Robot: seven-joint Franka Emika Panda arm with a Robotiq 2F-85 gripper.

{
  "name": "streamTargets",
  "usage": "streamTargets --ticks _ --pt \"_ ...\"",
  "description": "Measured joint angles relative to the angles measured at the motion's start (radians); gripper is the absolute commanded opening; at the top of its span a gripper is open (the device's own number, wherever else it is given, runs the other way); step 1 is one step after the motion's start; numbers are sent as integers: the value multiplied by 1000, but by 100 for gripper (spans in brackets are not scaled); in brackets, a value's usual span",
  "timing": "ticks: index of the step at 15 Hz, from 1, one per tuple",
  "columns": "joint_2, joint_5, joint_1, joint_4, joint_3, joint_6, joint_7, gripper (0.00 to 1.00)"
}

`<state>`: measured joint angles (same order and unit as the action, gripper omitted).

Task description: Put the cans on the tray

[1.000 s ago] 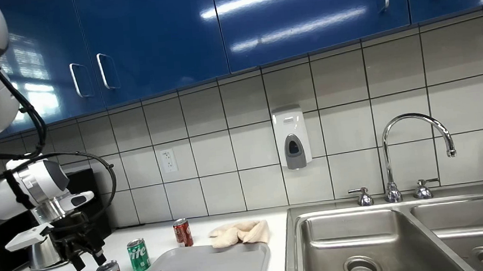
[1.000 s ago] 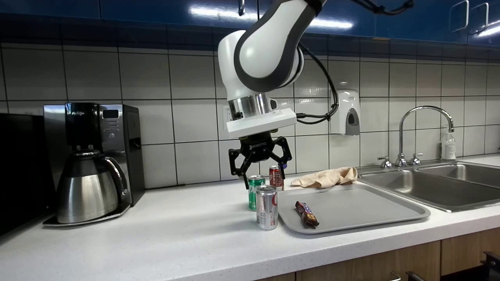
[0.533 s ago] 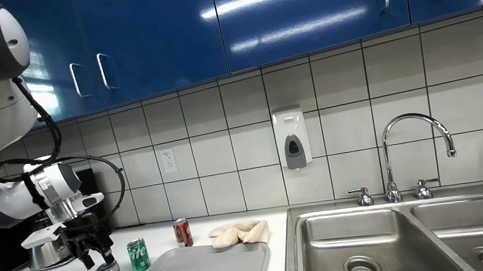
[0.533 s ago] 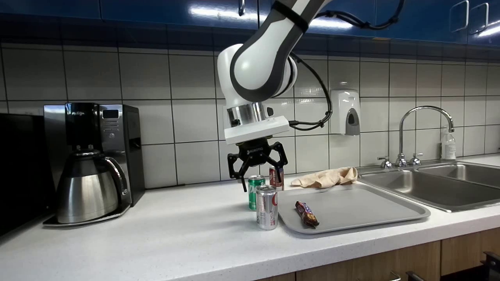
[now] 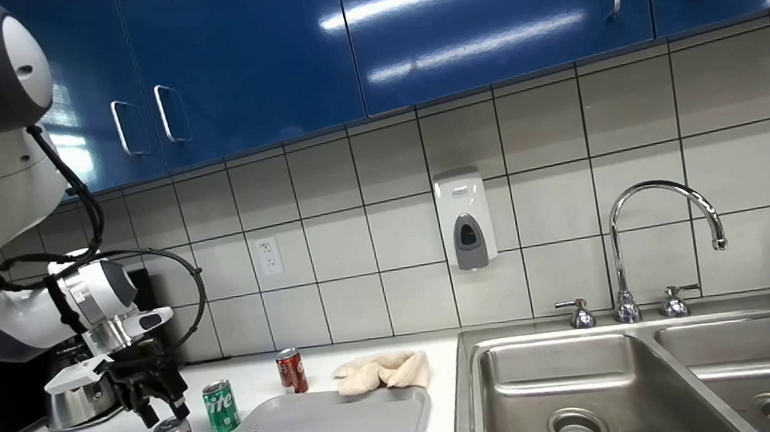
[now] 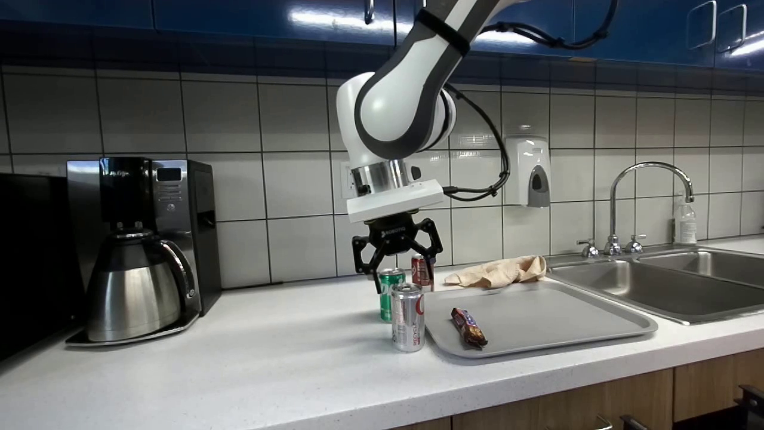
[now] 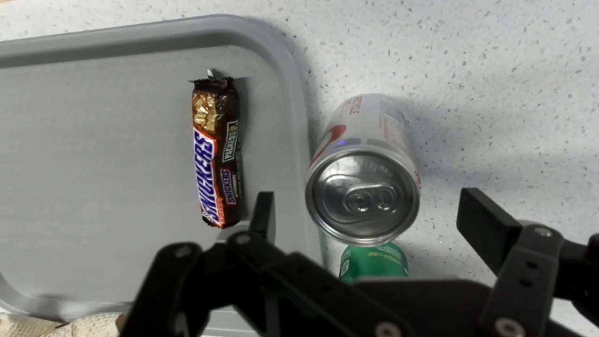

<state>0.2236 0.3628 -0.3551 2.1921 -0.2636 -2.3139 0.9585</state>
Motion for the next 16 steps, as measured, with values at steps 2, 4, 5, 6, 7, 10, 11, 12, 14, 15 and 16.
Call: streamTargets --ticks 2,4,5,6,7,10,11,12,14,15,16 --pt "7 0 0 0 1 -1 0 100" --pt "17 0 -2 0 1 -2 -1 100" --pt "22 0 -4 0 1 -2 -1 100" --pt "28 0 -7 0 2 -2 -1 100" --pt "33 0 -9 0 3 -3 -1 100" --pt "51 0 -14 0 10 -7 -3 100" --pt "55 0 -15 -1 14 -9 -4 100" --pt "59 0 -15 -1 17 -11 -5 100" --pt "64 0 -15 -1 25 -18 -6 100" --pt "66 0 -15 -1 27 -22 -7 100" --pt "68 0 -15 -1 29 -26 -9 100"
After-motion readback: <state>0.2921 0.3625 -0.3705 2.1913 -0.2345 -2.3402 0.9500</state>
